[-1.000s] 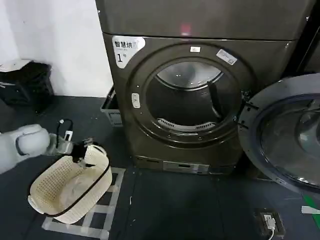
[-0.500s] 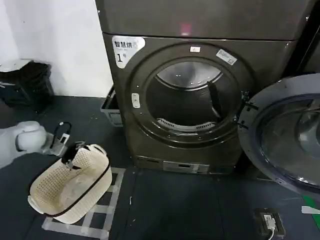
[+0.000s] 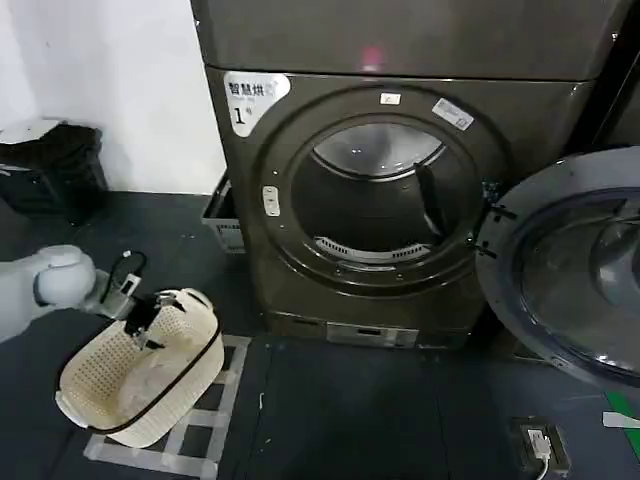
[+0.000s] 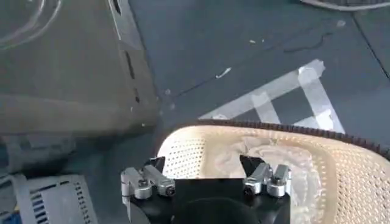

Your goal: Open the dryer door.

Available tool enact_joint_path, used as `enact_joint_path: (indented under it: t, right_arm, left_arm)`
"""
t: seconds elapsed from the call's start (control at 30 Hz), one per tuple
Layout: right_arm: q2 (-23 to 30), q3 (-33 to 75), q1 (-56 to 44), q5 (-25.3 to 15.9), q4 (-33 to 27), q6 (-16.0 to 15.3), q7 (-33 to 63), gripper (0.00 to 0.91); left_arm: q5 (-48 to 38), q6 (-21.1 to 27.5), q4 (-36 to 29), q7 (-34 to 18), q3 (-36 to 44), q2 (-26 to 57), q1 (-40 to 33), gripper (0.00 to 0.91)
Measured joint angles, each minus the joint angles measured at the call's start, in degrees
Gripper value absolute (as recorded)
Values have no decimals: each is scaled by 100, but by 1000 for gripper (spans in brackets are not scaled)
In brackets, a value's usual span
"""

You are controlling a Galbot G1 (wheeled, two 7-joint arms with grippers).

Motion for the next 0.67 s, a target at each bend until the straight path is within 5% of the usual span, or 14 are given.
enact_joint_path:
  t: [0.67]
  right_arm:
    - [78, -98, 104, -10, 0, 40, -2, 907]
  left_arm:
    - [399, -613, 246, 550, 14, 86, -215, 907]
